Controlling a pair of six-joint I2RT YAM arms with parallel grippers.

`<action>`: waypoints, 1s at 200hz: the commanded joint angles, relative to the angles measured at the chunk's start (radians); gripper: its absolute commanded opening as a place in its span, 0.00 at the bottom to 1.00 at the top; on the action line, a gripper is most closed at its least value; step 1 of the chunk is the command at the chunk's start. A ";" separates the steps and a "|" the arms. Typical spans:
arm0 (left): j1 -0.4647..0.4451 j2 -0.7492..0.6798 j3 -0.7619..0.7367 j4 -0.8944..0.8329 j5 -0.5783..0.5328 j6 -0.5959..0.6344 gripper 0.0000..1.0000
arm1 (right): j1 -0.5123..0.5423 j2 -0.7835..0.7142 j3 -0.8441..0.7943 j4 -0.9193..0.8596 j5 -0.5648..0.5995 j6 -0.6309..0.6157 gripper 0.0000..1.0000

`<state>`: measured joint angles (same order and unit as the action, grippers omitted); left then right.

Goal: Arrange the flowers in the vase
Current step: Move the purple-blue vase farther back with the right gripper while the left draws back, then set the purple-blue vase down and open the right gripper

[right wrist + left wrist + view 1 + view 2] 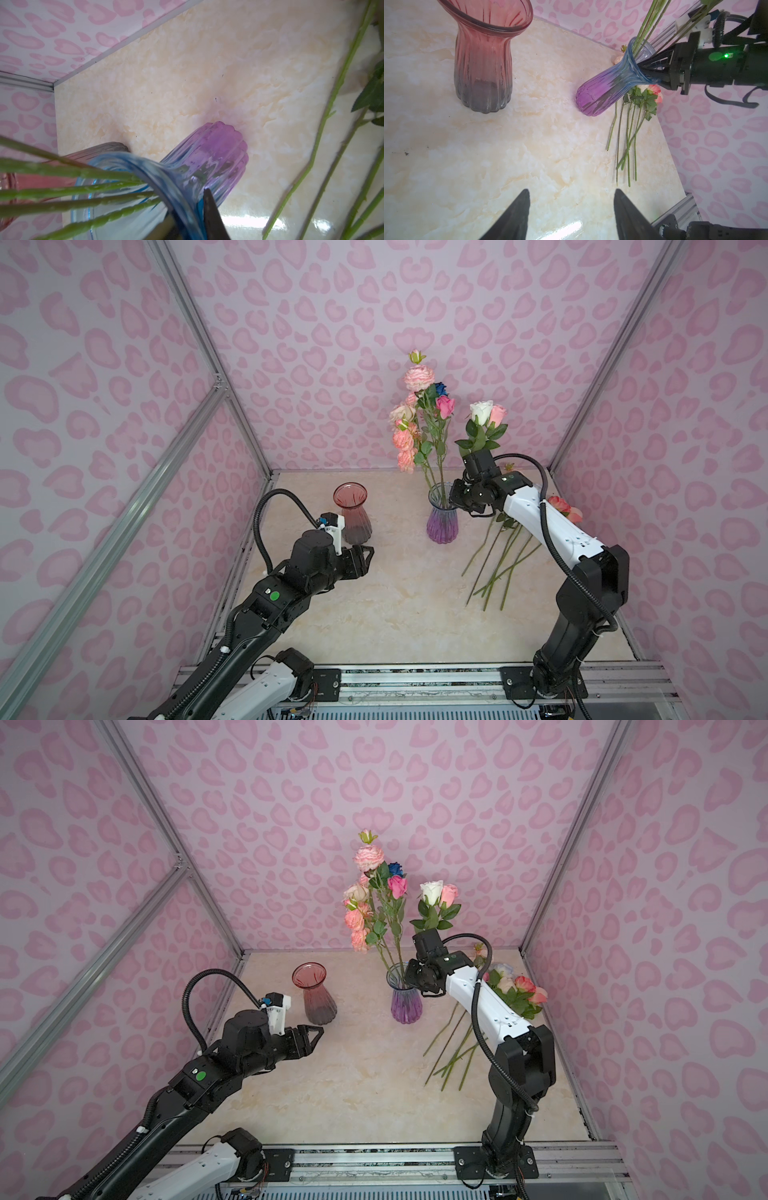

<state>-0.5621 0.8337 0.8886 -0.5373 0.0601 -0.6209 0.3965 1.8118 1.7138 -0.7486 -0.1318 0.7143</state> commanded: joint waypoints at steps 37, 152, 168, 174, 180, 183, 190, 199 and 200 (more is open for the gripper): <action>0.001 0.001 0.036 -0.039 -0.023 0.006 0.65 | -0.073 0.137 0.157 0.064 -0.084 -0.014 0.00; 0.000 0.030 0.055 -0.035 -0.021 -0.017 0.65 | -0.112 0.314 0.381 -0.039 -0.117 -0.052 0.09; 0.001 0.033 0.056 -0.034 -0.019 -0.019 0.65 | -0.112 0.323 0.402 -0.055 -0.124 -0.057 0.14; 0.001 0.036 0.058 -0.034 -0.018 -0.020 0.65 | -0.111 0.327 0.413 -0.063 -0.125 -0.058 0.16; 0.001 0.039 0.058 -0.034 -0.016 -0.020 0.65 | -0.111 0.331 0.418 -0.067 -0.128 -0.060 0.17; 0.001 0.039 0.057 -0.034 -0.017 -0.020 0.65 | -0.112 0.332 0.419 -0.067 -0.130 -0.061 0.17; 0.000 0.039 0.058 -0.034 -0.014 -0.020 0.65 | -0.112 0.331 0.417 -0.067 -0.131 -0.058 0.19; 0.001 0.039 0.058 -0.033 -0.014 -0.020 0.65 | -0.112 0.331 0.414 -0.065 -0.132 -0.059 0.22; 0.001 0.038 0.058 -0.033 -0.015 -0.020 0.65 | -0.112 0.331 0.414 -0.065 -0.132 -0.058 0.22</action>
<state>-0.5621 0.8700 0.9352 -0.5808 0.0452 -0.6342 0.2859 2.1345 2.1239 -0.8158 -0.2478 0.6693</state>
